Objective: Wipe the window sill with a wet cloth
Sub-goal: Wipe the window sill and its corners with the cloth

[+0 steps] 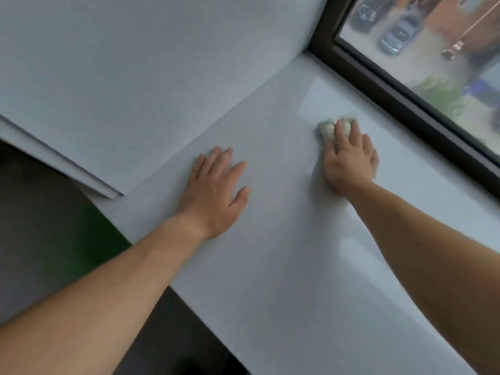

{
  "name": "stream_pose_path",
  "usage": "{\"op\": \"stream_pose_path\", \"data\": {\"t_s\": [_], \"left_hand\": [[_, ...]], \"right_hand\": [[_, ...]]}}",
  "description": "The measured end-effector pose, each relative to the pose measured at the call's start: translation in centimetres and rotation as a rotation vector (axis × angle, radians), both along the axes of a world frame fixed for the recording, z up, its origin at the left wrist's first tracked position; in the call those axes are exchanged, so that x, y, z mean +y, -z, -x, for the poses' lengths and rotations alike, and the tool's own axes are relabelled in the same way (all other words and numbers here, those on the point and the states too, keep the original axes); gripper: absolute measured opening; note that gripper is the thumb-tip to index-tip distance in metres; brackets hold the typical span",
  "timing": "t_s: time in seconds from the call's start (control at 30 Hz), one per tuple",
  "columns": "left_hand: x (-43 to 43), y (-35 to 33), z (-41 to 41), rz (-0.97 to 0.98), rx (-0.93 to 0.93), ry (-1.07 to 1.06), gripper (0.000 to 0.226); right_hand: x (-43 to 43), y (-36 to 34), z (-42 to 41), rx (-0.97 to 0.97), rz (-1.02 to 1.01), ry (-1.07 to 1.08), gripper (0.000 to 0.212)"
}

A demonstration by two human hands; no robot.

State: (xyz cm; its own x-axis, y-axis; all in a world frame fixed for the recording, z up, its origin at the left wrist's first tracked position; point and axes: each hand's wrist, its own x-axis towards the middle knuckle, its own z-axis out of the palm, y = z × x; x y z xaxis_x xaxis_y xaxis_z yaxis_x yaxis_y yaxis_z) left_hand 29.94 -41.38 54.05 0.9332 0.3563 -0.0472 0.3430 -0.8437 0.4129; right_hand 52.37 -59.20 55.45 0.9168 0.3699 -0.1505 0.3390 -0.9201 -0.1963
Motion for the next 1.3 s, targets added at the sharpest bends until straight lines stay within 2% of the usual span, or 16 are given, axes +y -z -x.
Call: {"op": "stream_pose_path", "data": {"t_s": [0.13, 0.27, 0.43, 0.53, 0.57, 0.67, 0.73, 0.77, 0.83, 0.9, 0.97, 1.03, 1.1, 1.17, 1.23, 1.3], "left_hand": [[0.1, 0.1, -7.8, -0.082, 0.047, 0.180, 0.077], [-0.2, 0.8, -10.2, -0.250, 0.095, 0.211, 0.071], [-0.5, 0.9, -10.5, -0.253, 0.088, 0.215, 0.070], [-0.8, 0.9, -10.6, -0.264, 0.102, 0.216, 0.072], [-0.9, 0.9, -10.7, -0.263, 0.099, 0.222, 0.072], [-0.7, 0.8, -10.6, -0.265, 0.103, 0.224, 0.071], [-0.7, 0.7, -10.7, -0.281, 0.111, 0.231, 0.071], [-0.8, 0.7, -10.7, -0.284, 0.113, 0.238, 0.072], [-0.9, 0.6, -10.8, -0.276, 0.110, 0.247, 0.073], [-0.8, 0.7, -10.9, -0.272, 0.104, 0.243, 0.073], [-0.8, 0.7, -10.9, -0.265, 0.093, 0.243, 0.073], [-0.7, 0.7, -10.9, -0.265, 0.082, 0.242, 0.072], [-0.7, 0.6, -10.9, -0.262, 0.079, 0.242, 0.072], [-0.8, 0.5, -11.0, -0.251, 0.078, 0.242, 0.072], [-0.9, 0.6, -11.1, -0.242, 0.089, 0.250, 0.073], [-0.9, 0.8, -11.1, -0.248, 0.089, 0.251, 0.073]], "right_hand": [[0.4, 0.3, -2.6, -0.020, -0.009, -0.224, 0.050], [0.7, 0.5, -8.0, -0.060, -0.039, -0.165, 0.049], [-6.6, 0.5, -9.6, -0.042, -0.051, 0.182, 0.050], [-3.1, 0.9, -8.7, -0.067, -0.082, 0.434, 0.051], [-0.5, 0.7, -8.1, -0.049, -0.104, 0.451, 0.051], [3.5, 1.2, -5.4, -0.065, -0.095, 0.103, 0.050], [0.8, 1.0, -5.9, -0.072, -0.086, 0.029, 0.049], [-1.3, 1.0, -6.5, -0.085, -0.076, 0.088, 0.049], [-4.7, 0.9, -7.3, -0.072, -0.058, 0.339, 0.050], [-4.2, 0.8, -6.8, -0.045, -0.072, 0.508, 0.051], [-0.4, 0.9, -4.5, -0.085, -0.070, 0.400, 0.051], [2.3, 1.0, -1.6, -0.099, -0.069, 0.116, 0.050], [1.3, 0.8, -0.6, -0.062, -0.059, -0.017, 0.050], [-2.1, 0.8, -2.0, -0.086, -0.045, 0.093, 0.050], [-5.2, 0.6, -3.6, -0.064, -0.032, 0.312, 0.052], [-5.1, 0.5, -3.5, -0.037, -0.037, 0.454, 0.053]]}}
